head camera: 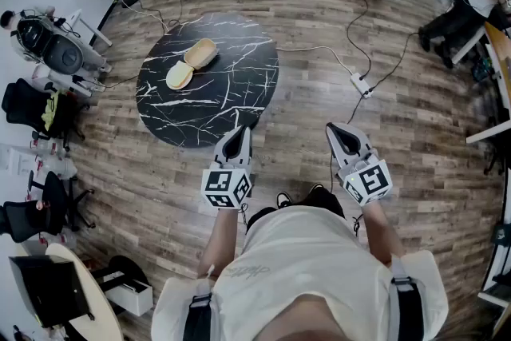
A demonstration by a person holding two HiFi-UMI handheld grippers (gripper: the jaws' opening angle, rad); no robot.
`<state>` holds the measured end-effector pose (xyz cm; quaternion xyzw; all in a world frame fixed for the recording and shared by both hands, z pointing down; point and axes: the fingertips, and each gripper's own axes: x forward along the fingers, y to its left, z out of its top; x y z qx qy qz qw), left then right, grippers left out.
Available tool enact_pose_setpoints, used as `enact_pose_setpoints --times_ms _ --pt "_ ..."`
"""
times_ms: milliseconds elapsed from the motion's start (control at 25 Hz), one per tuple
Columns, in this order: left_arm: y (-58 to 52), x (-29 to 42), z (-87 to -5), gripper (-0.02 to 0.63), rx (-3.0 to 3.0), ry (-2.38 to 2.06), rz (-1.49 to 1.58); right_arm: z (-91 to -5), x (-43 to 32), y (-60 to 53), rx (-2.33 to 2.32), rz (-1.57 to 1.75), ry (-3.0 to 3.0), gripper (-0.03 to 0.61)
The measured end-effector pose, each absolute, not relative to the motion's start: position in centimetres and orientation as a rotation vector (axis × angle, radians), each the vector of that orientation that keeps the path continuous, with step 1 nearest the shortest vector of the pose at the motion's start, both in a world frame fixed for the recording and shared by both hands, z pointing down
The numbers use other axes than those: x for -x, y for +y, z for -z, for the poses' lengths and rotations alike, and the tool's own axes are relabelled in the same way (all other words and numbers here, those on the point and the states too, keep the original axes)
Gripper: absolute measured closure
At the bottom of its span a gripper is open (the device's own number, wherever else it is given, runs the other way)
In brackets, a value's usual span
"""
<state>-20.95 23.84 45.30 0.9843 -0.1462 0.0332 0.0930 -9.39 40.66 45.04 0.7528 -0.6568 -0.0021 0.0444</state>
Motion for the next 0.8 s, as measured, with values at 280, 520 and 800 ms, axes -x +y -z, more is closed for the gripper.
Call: enact_pose_setpoints --times_ms 280,520,800 --pt "24.43 20.97 -44.91 0.589 -2.933 -0.417 -0.090 -45.07 10.11 40.75 -2.288 0.017 -2.033 0.571" --pt "24.00 21.10 -45.25 0.588 -2.928 -0.411 -0.084 -45.41 10.16 40.65 -2.296 0.008 -2.017 0.571" --pt "23.80 20.55 -45.70 0.583 -2.963 -0.380 -0.121 -45.72 9.85 40.35 -2.308 -0.014 -2.016 0.571"
